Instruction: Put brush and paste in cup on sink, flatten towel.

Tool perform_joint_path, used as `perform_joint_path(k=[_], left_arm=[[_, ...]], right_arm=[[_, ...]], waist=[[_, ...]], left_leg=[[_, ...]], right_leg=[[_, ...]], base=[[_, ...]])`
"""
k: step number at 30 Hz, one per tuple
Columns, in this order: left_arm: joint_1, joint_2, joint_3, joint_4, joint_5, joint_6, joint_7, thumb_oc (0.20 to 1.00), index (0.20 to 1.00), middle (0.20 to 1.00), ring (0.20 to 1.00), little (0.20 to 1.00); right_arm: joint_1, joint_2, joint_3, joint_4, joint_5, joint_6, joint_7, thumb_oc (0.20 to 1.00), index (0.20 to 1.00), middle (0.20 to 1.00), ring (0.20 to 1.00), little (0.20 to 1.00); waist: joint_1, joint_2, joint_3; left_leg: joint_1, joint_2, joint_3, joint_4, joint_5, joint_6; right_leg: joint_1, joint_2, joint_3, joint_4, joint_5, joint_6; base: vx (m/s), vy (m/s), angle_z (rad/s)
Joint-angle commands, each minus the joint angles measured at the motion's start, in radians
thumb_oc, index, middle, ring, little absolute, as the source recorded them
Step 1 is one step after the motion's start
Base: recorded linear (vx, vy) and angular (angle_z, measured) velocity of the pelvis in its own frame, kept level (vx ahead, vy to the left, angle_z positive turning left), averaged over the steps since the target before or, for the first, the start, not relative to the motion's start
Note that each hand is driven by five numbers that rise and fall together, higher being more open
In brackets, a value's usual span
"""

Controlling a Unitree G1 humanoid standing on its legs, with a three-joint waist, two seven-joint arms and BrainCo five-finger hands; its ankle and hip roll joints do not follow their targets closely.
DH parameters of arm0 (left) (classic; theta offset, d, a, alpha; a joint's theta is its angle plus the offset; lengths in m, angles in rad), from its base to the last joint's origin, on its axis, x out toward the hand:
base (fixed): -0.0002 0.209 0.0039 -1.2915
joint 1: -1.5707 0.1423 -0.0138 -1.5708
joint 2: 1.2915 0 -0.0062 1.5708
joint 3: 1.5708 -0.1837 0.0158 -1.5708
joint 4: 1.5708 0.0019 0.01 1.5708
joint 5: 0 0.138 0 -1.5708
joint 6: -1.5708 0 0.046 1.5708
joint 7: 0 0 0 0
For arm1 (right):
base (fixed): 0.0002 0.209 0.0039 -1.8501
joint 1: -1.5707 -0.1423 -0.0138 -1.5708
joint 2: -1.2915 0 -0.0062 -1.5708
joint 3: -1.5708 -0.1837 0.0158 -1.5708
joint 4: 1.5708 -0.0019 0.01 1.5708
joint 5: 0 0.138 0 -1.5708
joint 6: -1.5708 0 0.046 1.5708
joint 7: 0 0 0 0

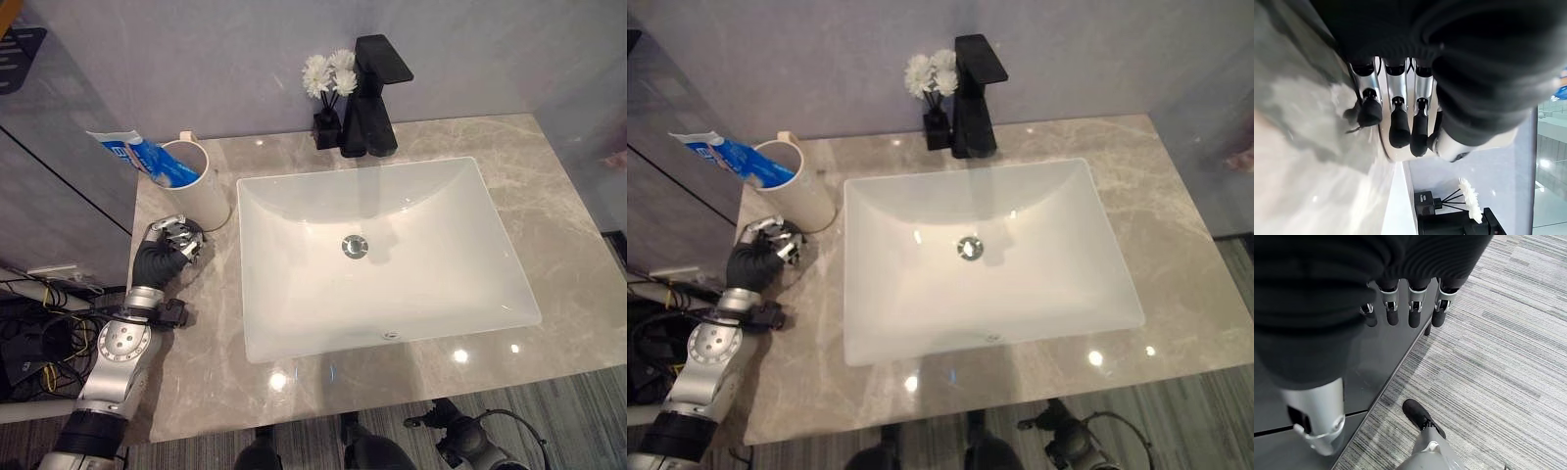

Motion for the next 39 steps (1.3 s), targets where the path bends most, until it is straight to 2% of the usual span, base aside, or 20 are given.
perform_joint_path(k=[1,15,20,27,30,36,39], left_arm=[[-0.060,0.052,-0.028,0.075,0.044,0.002,0.038,0.200,0.200,0.200,0.200,0.200],[-0.334,0.093,-0.114,0.220,0.037,-0.006,0.134,0.200,0.200,0.200,0.200,0.200],[-0.282,0.099,-0.077,0.196,0.035,-0.009,0.130,0.200,0.200,0.200,0.200,0.200],[-0.115,0.117,0.049,0.197,0.048,-0.014,0.127,0.200,0.200,0.200,0.200,0.200],[-0.105,0.129,0.074,0.222,0.052,-0.016,0.137,0.200,0.200,0.200,0.200,0.200],[-0.147,0.154,0.072,0.254,0.055,-0.020,0.152,0.200,0.200,0.200,0.200,0.200],[-0.233,0.175,0.024,0.268,0.053,-0.021,0.156,0.200,0.200,0.200,0.200,0.200]], right_arm=[[-0.023,-0.032,-0.011,-0.016,0.033,-0.017,0.003,1.000,1.000,1.000,1.000,1.000],[-0.054,-0.032,0.032,-0.009,0.038,-0.016,-0.002,1.000,1.000,1.000,1.000,1.000],[-0.055,-0.025,0.028,-0.014,0.048,-0.019,-0.002,1.000,1.000,1.000,1.000,1.000],[-0.043,-0.034,0.005,-0.010,0.044,-0.028,0.000,1.000,1.000,1.000,1.000,1.000],[-0.040,-0.039,0.001,-0.012,0.039,-0.029,0.000,1.000,1.000,1.000,1.000,1.000],[-0.044,-0.044,0.007,-0.025,0.044,-0.033,0.003,1.000,1.000,1.000,1.000,1.000],[-0.053,-0.052,0.020,-0.030,0.054,-0.032,0.009,1.000,1.000,1.000,1.000,1.000]], waist=[[-0.036,-0.039,0.029],[-0.072,-0.044,0.029],[-0.066,-0.043,0.030],[-0.048,-0.038,0.030],[-0.047,-0.036,0.029],[-0.052,-0.037,0.028],[-0.062,-0.041,0.036]], left_leg=[[0.057,-0.004,0.008,0.002,-0.018,0.002],[0.036,0.003,0.015,0.002,-0.013,-0.004],[0.034,0.002,0.012,0.002,-0.012,-0.004],[0.040,0.000,0.016,0.002,-0.014,-0.006],[0.036,0.001,0.017,0.002,-0.013,-0.006],[0.031,0.007,0.026,0.002,-0.012,-0.009],[0.018,0.009,0.036,0.002,-0.009,-0.011]], right_leg=[[0.026,-0.050,0.078,0.029,-0.015,0.080],[0.000,-0.047,0.091,0.021,0.000,0.085],[0.000,-0.049,0.092,0.018,0.003,0.085],[0.006,-0.050,0.093,0.010,0.003,0.083],[0.004,-0.050,0.093,0.005,0.006,0.083],[-0.006,-0.045,0.103,0.002,0.011,0.083],[-0.029,-0.038,0.120,-0.002,0.024,0.086]], base=[[0.00,0.000,0.00],[0.01,-0.001,-0.04],[0.00,-0.001,-0.01],[0.00,0.001,-0.01],[0.00,0.000,0.00],[0.00,0.000,0.00],[-0.04,-0.011,-0.04]])
